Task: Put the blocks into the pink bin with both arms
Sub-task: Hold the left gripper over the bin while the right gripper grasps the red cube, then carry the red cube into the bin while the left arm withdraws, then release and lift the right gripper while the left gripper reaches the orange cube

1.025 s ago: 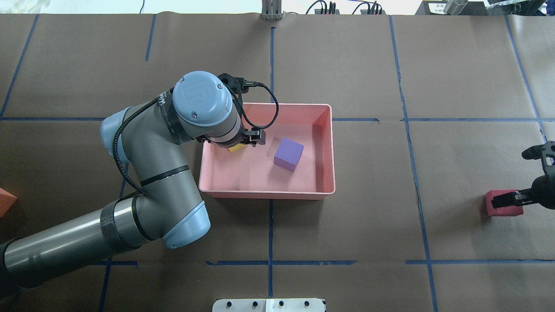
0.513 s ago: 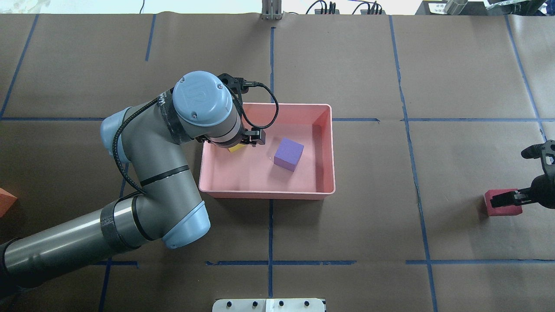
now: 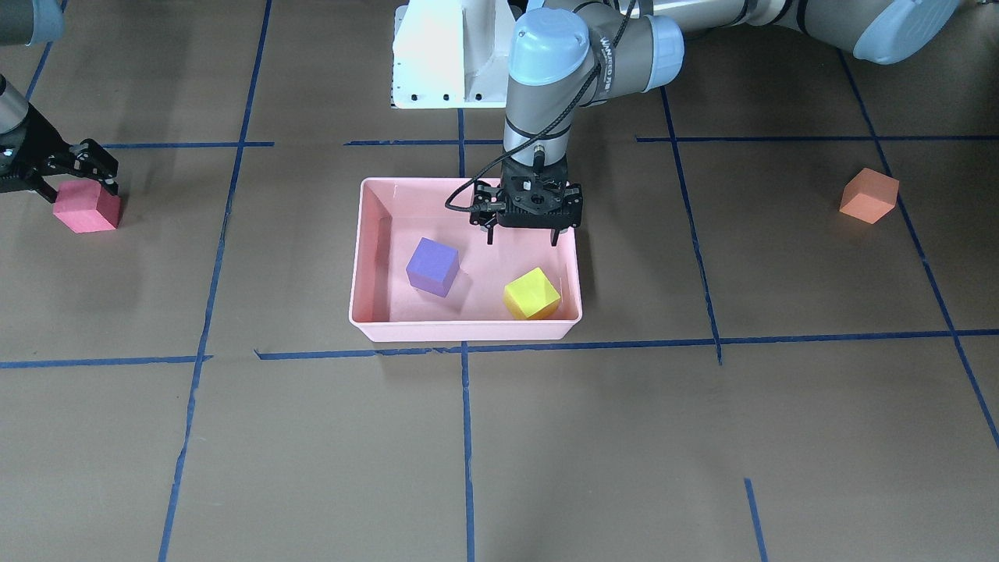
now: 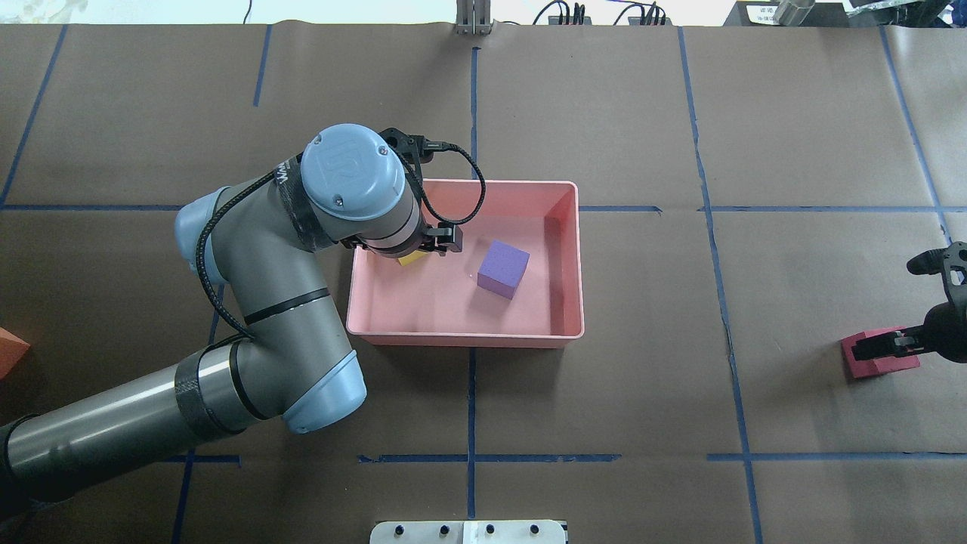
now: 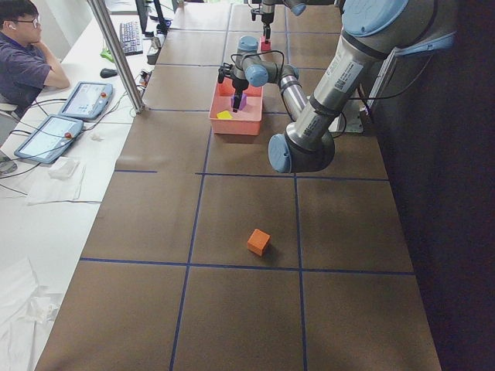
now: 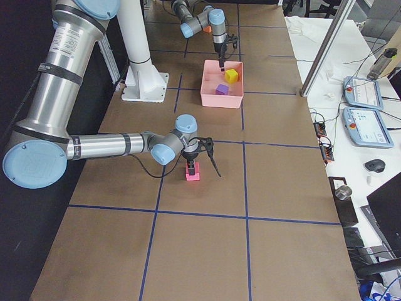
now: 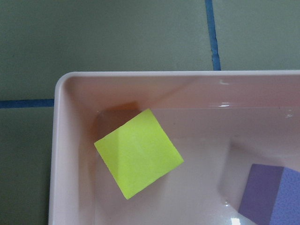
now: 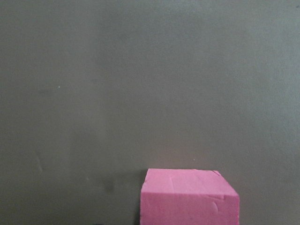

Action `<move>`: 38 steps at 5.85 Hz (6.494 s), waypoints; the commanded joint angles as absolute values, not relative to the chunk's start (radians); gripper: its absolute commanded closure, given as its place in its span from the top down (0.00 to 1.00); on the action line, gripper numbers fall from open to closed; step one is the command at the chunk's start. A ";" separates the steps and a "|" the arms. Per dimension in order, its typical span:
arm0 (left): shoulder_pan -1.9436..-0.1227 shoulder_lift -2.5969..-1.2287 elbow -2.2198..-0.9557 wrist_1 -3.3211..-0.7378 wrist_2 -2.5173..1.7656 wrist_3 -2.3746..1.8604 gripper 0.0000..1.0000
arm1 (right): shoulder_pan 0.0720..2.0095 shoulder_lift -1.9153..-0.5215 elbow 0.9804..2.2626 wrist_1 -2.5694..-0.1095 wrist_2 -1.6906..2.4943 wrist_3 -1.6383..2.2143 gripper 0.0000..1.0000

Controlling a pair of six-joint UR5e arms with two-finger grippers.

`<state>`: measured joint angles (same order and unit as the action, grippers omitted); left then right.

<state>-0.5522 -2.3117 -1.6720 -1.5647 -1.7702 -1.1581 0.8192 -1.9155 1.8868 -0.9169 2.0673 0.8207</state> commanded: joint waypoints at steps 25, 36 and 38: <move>-1.160 -1.487 -1.875 -1.765 -2.280 -0.150 1.00 | 0.544 -0.773 1.750 -1.772 1.879 1.366 0.99; -1.030 -1.269 -1.620 -2.370 -2.280 -0.324 1.00 | 0.730 -1.035 1.950 -1.775 2.045 1.058 1.00; -1.000 -1.273 -1.586 -2.370 -2.276 -0.322 1.00 | 0.730 -1.043 1.950 -1.775 2.042 1.058 1.00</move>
<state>-1.0135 -1.2699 -1.5979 -2.3708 -2.2787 -0.3224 0.7301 -1.0403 1.9496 -1.7748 2.0425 1.0584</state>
